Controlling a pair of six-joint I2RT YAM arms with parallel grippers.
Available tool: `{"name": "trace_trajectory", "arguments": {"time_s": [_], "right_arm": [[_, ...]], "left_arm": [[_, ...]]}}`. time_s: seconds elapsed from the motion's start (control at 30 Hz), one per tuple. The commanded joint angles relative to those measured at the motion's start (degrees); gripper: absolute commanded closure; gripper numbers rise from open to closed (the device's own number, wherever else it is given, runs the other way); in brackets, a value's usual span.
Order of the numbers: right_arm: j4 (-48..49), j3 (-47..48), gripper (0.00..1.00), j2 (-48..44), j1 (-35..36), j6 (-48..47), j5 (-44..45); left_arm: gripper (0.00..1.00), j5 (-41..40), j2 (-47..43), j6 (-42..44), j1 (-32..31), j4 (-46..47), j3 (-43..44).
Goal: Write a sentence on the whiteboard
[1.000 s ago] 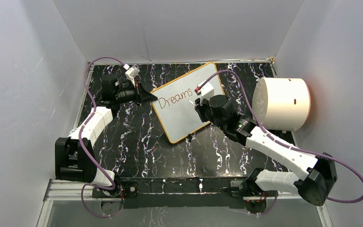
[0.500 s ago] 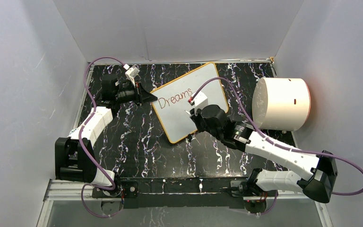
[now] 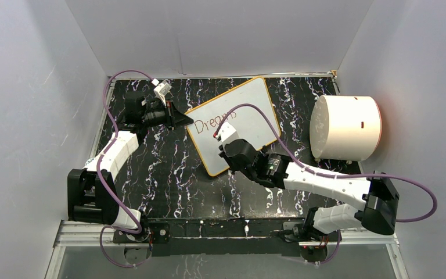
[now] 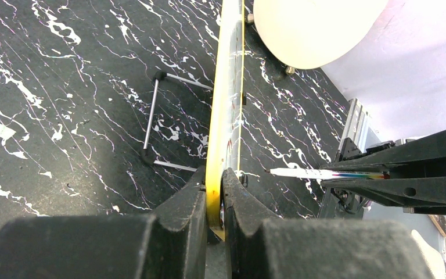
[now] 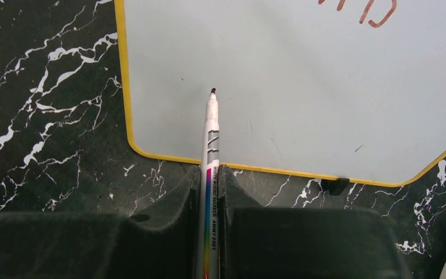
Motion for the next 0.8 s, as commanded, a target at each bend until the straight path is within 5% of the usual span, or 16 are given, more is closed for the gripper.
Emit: {"name": "trace_trajectory", "arguments": {"time_s": [0.0,0.77], "right_arm": [[4.4,3.7,1.0,1.5,1.2,1.1,3.8],[8.5,7.4,1.0,7.3,1.4,-0.6,6.3]], "left_arm": [[1.0,-7.4,2.3,5.1,-1.2,-6.7,-1.3],[1.0,-7.2,2.4,5.0,-1.2,-6.7,-1.3]]}}
